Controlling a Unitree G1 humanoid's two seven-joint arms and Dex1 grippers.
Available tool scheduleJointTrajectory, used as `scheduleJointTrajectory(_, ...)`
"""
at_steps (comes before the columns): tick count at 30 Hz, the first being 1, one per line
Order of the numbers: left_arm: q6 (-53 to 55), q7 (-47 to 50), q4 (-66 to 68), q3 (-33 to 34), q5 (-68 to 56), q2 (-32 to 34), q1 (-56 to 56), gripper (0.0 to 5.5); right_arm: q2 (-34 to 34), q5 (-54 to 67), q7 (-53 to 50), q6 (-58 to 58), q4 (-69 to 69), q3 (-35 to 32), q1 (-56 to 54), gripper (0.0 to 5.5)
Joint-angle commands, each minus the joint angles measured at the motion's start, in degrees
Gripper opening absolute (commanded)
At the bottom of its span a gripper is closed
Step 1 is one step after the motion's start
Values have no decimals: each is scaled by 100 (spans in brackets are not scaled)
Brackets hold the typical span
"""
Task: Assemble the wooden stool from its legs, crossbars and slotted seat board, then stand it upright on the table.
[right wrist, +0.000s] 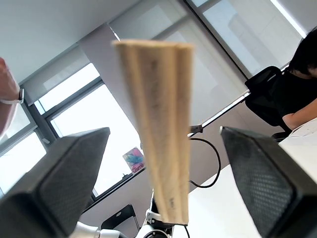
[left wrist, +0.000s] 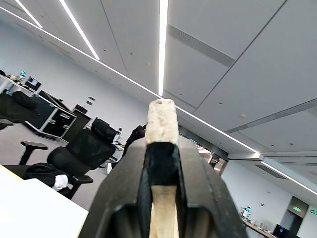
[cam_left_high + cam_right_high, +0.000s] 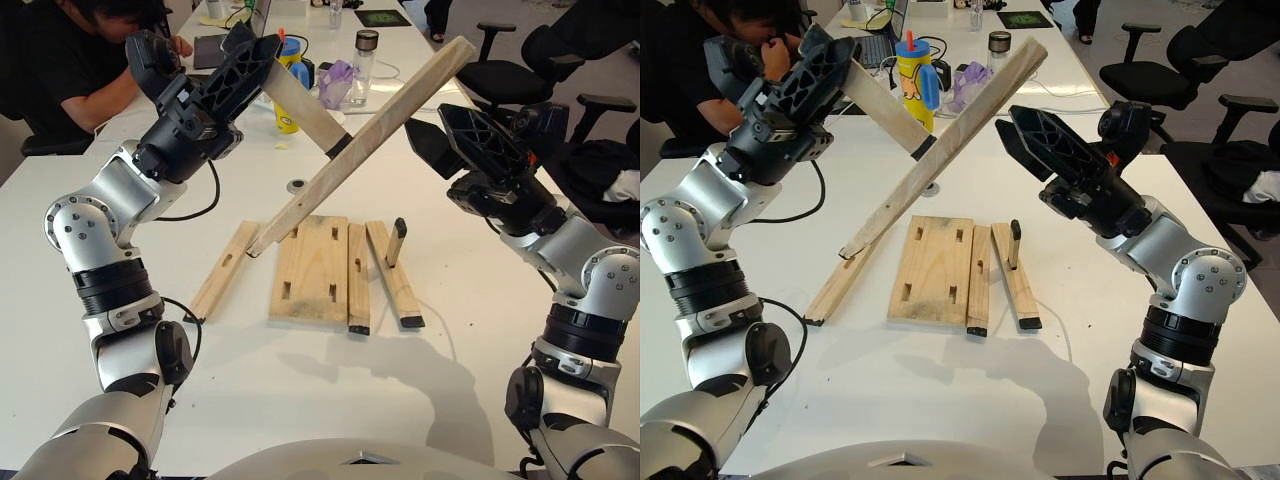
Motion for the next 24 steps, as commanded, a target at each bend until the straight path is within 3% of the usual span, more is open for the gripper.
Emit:
scheduleJointTrajectory(1,54,40,-133,-162,-91,110,96,41,-41,81,-73,-164,-35,79,-2,412)
scheduleJointTrajectory(3,47,46,-172,-216,-99,115,138,41,-73,147,-63,-190,-76,93,17,412)
scheduleJointTrajectory(14,-83,-19,-177,-334,-72,134,179,41,-184,-39,120,-288,-61,249,153,245)
scheduleJointTrajectory(19,-183,-42,-445,-466,38,110,335,41,-165,-75,192,-347,-16,279,119,209)
scheduleJointTrajectory(24,-523,475,-259,-276,-234,-68,252,123,-241,-215,302,-296,-32,370,173,209)
